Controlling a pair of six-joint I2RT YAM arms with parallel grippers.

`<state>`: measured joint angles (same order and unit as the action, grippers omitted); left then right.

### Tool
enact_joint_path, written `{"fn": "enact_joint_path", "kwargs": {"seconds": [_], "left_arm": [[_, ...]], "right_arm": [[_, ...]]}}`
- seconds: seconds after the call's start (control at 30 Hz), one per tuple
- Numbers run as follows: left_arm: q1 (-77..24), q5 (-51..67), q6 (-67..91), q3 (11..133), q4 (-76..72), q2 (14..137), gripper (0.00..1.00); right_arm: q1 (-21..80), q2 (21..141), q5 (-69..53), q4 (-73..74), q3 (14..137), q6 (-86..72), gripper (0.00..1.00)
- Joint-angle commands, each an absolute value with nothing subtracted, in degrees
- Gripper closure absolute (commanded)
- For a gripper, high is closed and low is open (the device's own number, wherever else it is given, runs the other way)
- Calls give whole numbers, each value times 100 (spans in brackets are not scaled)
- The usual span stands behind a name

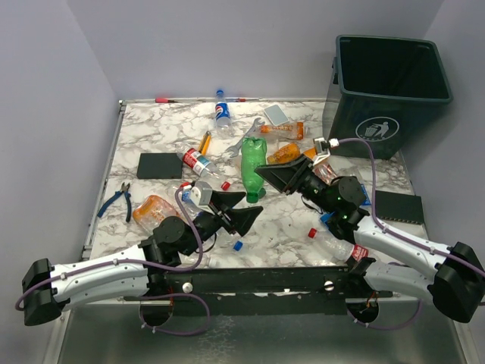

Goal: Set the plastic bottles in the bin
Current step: Place the plastic bottle in the trash bin.

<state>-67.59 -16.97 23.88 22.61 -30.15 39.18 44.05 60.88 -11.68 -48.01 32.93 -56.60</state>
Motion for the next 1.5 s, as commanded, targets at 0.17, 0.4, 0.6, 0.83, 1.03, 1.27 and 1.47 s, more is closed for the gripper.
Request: {"fn": "enact_joint_path", "kwargs": {"seconds": [0.17,0.4,0.6,0.83,1.03,1.27,1.47], "left_arm": [[-6728,-1913,2333,2528,-3164,4251,45],[-6671,-1978,2382,2549,-3236,4251,42],[-6660,-1792,2431,2564,-3365,4366,40],[-6644,-1454,2404,2601,-3366,4556,70],[-6637,-1202,2264,2641,-3258,4540,100],[-6622,-1082,1912,2856,-2178,4045,100],[-6617,-819,1526,3173,-1439,3823,100]], "right_arm": [[4436,6110,-1590,-5081,3262,-5669,71],[4451,6044,-1654,-5037,3163,-5609,71],[4484,6022,-1649,-5103,3093,-5607,71],[4511,6015,-1699,-5133,3161,-5615,71],[4518,5935,-1958,-4497,3484,-5390,44],[4518,5116,-1691,-1231,4596,-4023,15],[4518,5171,-1704,579,5456,-3399,0]]}}
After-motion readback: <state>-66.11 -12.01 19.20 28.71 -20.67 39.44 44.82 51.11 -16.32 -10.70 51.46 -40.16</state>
